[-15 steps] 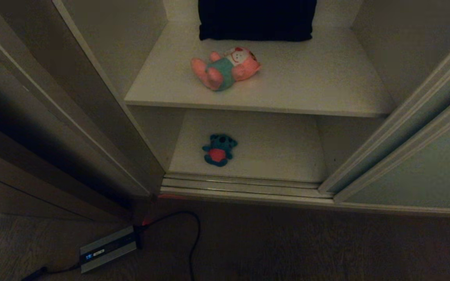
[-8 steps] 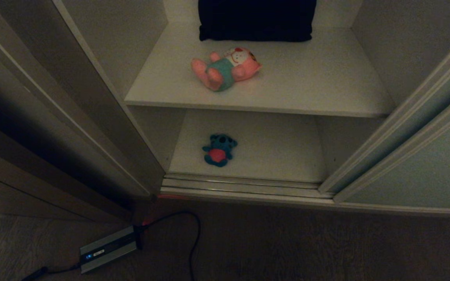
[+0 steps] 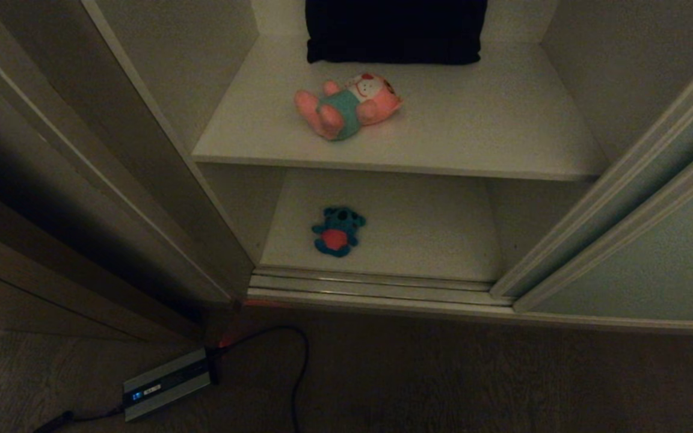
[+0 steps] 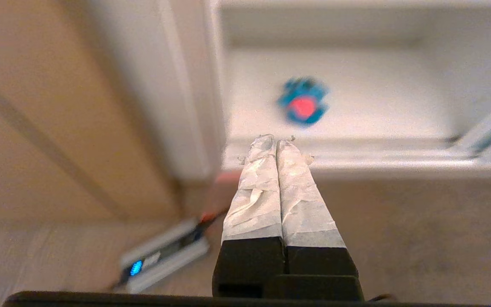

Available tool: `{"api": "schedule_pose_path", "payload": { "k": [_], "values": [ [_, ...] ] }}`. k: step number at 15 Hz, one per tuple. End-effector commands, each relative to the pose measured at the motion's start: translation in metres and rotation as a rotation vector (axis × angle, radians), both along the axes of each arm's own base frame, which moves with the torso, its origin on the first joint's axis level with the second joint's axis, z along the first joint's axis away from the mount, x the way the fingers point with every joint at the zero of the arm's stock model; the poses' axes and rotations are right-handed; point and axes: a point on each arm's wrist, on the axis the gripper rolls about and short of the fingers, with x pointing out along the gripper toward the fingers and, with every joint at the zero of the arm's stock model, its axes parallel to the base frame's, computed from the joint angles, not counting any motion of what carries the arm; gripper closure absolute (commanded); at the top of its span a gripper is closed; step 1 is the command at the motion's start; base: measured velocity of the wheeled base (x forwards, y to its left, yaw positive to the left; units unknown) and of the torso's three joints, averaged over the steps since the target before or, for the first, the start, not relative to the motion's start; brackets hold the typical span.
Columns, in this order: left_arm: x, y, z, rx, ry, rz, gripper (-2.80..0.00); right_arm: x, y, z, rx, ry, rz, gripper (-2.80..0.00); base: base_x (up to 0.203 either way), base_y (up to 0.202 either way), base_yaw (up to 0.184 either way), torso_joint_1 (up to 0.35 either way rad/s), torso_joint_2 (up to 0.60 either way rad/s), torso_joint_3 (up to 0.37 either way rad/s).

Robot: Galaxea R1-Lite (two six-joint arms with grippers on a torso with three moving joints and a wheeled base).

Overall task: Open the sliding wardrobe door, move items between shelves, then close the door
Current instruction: Place the pink doll on the lower shelf

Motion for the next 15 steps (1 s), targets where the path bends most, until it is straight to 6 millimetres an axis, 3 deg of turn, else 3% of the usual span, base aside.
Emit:
{"api": "schedule_pose_path", "payload": {
  "k": [1, 4, 10, 11, 14, 15],
  "values": [
    [0.024, 0.000, 0.045, 0.005, 0.070, -0.058, 0.00, 0.000, 0.000, -0.001, 0.000, 0.004, 0.000, 0.00, 0.000, 0.000, 0.000, 0.000, 0.00, 0.000],
    [0.068, -0.006, 0.095, 0.019, 0.149, -0.170, 0.00, 0.000, 0.000, -0.001, 0.000, 0.004, 0.000, 0.00, 0.000, 0.000, 0.000, 0.000, 0.00, 0.000],
    [0.200, -0.041, 0.195, 0.033, 0.198, -0.414, 0.00, 0.000, 0.000, -0.001, 0.000, 0.004, 0.000, 0.00, 0.000, 0.000, 0.000, 0.000, 0.00, 0.000],
    [0.223, -0.050, 0.204, 0.029, 0.210, -0.439, 0.00, 0.000, 0.000, -0.001, 0.000, 0.004, 0.000, 0.00, 0.000, 0.000, 0.000, 0.000, 0.00, 0.000],
    [0.295, -0.081, 0.204, 0.006, 0.283, -0.456, 0.00, 0.000, 0.000, -0.001, 0.000, 0.004, 0.000, 0.00, 0.000, 0.000, 0.000, 0.000, 0.00, 0.000],
    [0.317, -0.093, 0.201, -0.006, 0.301, -0.455, -2.80, 0.000, 0.000, -0.001, 0.000, 0.004, 0.000, 0.00, 0.000, 0.000, 0.000, 0.000, 0.00, 0.000]
  ]
}}
